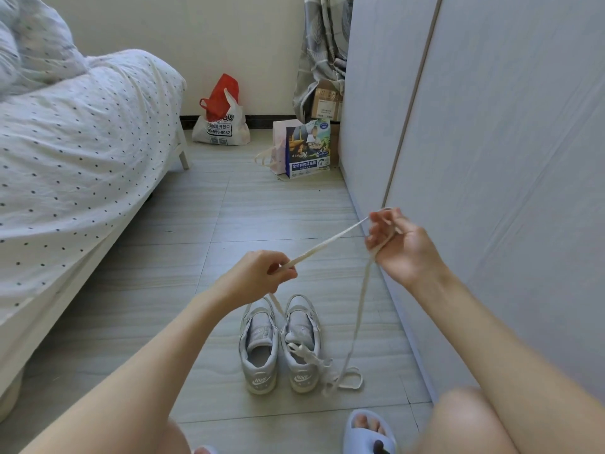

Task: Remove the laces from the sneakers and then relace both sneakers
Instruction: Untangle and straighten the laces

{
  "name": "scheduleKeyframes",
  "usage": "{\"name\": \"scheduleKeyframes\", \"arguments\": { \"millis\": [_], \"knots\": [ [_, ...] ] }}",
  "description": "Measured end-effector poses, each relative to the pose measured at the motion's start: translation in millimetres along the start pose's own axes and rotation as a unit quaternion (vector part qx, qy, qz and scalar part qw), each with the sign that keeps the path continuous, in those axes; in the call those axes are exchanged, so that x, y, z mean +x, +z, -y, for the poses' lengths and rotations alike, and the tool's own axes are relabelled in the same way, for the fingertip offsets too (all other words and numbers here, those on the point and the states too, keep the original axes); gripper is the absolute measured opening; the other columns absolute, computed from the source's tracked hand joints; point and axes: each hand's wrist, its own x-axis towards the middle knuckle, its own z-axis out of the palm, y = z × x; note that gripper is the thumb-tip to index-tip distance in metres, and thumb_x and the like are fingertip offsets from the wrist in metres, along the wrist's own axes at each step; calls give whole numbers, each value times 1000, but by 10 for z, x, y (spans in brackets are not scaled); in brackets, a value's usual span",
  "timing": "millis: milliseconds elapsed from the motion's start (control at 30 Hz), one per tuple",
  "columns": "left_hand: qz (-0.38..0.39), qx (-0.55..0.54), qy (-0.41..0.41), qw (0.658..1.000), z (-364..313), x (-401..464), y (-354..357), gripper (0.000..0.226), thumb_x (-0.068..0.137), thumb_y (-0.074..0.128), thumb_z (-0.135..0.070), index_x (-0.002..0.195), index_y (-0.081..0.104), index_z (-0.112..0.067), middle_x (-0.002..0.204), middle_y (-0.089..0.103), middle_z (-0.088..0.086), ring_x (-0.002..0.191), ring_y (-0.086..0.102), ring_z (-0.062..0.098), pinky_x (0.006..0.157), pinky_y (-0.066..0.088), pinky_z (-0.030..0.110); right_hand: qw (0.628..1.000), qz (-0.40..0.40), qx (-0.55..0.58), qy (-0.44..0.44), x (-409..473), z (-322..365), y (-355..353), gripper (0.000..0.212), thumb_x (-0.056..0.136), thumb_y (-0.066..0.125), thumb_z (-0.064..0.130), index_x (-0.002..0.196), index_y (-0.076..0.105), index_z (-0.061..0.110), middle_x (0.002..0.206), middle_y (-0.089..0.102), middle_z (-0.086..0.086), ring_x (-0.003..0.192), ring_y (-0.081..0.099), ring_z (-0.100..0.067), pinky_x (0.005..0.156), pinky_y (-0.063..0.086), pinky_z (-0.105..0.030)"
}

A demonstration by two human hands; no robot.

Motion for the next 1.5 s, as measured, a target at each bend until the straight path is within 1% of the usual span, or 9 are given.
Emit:
{"name": "scheduleKeyframes", "arguments": {
  "millis": [167,267,400,500,733,967,1067,1233,1500],
  "knots": [
    [-4,-1,-22,1000,93,-10,-107,12,90,60,-28,83,66,-20,69,62,-3,65,59,9,58,42,12,983,-151,31,-103,146,117,-340,24,102,36,15,79,45,13,89,59,-7,96,58,-20,82,48,-30],
    [-46,-28,14,998,6,-12,-166,11,90,60,-26,80,63,-24,65,59,-8,59,57,2,56,41,9,963,-165,-171,-123,165,64,-463,24,100,42,12,77,50,11,82,56,-8,79,57,-18,71,47,-31],
    [-71,-167,78,980,-265,-13,-195,12,83,62,-33,79,66,-23,55,57,-9,52,54,4,58,47,16,781,-28,-618,86,57,-118,-520,31,96,49,34,87,62,8,82,64,-6,67,61,-16,65,49,-28],
    [-65,-207,109,970,-419,-23,-170,22,76,59,-45,80,67,-24,56,60,-11,54,56,5,59,49,17,680,46,-726,95,50,-299,-401,27,91,58,34,108,55,14,102,61,-2,86,61,-15,76,50,-29],
    [-155,-274,92,945,-497,-13,-216,9,87,62,-16,83,68,-19,56,61,-8,53,57,9,60,54,24,669,249,-681,164,-80,-839,-176,55,84,69,32,132,49,15,131,52,-1,113,51,-10,90,41,-17],
    [-183,-369,85,907,-651,-107,-332,11,90,59,-15,86,68,-12,56,59,-4,49,57,15,57,57,33,739,237,-621,112,-45,-1370,-78,57,85,67,35,134,44,19,130,50,-1,122,47,-14,100,39,-27],
    [-186,-386,97,898,-700,-117,-362,11,90,58,-15,87,67,-9,56,59,-4,49,56,15,57,56,33,704,246,-658,102,6,-1449,-29,25,94,53,34,106,64,15,109,65,-5,102,59,-17,93,46,-34],
    [-200,-354,94,909,-581,-160,-407,11,89,59,-17,85,68,-13,55,58,-6,45,51,11,49,50,22,706,167,-671,151,197,-1206,-141,36,102,34,26,75,55,15,73,65,-2,64,59,-13,54,42,-19],
    [-200,-228,-22,953,-158,-147,-403,13,90,61,-21,79,68,-18,53,58,-8,43,41,7,44,36,21,750,-50,-641,154,300,-382,-712,28,103,30,23,89,52,11,70,63,-3,55,58,-14,56,39,-23]
  ]
}}
